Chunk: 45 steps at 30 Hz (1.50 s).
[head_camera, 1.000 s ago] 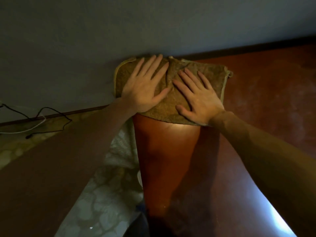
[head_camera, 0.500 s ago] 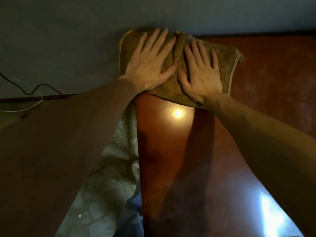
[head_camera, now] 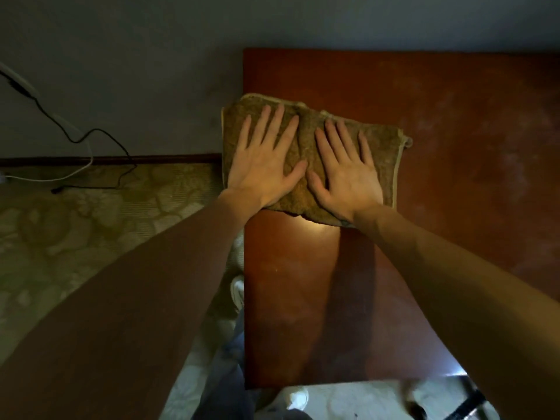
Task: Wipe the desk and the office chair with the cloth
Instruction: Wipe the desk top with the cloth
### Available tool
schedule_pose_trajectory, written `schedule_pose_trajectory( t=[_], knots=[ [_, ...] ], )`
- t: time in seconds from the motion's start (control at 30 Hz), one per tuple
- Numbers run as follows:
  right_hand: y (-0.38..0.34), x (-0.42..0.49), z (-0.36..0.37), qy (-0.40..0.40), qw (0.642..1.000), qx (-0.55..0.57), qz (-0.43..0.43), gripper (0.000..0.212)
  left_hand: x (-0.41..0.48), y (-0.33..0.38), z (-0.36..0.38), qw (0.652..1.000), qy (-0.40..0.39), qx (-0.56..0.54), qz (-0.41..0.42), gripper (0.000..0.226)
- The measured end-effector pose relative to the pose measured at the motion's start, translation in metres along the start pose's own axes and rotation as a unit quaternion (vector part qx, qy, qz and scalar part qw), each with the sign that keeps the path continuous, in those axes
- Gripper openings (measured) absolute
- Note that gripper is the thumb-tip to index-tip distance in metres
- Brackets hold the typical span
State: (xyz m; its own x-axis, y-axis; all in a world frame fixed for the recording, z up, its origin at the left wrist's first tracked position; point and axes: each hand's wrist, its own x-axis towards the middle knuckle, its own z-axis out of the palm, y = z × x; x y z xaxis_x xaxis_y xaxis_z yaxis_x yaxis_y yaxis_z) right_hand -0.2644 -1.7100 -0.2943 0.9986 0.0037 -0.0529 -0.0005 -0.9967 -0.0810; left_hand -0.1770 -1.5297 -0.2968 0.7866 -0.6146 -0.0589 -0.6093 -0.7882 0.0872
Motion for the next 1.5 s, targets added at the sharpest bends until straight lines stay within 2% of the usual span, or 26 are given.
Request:
schedule_pose_trajectory(
  t=[0.4,0.83,1.0,1.3,1.5],
  knots=[
    [-0.039,-0.149,0.012,-0.032,0.999,0.010,-0.009,0.080,-0.156,0.071,0.013,0.998,-0.021,0.001,-0.056,0.082],
    [-0.062,-0.288,0.039,0.010,0.998,0.057,0.022,0.079,-0.275,0.129,0.034,0.997,-0.035,-0.016,-0.064,0.085],
    [-0.042,-0.319,0.039,0.006,0.998,0.061,0.007,0.075,-0.295,0.151,0.032,0.997,-0.046,-0.032,-0.048,0.086],
    [0.018,-0.340,0.024,-0.042,0.996,0.055,0.056,0.074,-0.277,0.204,0.035,0.996,-0.068,-0.024,-0.043,0.077],
    [0.061,-0.311,0.022,-0.036,0.998,0.051,0.026,0.076,-0.240,0.217,0.052,0.999,0.003,-0.013,-0.050,0.079]
  ],
)
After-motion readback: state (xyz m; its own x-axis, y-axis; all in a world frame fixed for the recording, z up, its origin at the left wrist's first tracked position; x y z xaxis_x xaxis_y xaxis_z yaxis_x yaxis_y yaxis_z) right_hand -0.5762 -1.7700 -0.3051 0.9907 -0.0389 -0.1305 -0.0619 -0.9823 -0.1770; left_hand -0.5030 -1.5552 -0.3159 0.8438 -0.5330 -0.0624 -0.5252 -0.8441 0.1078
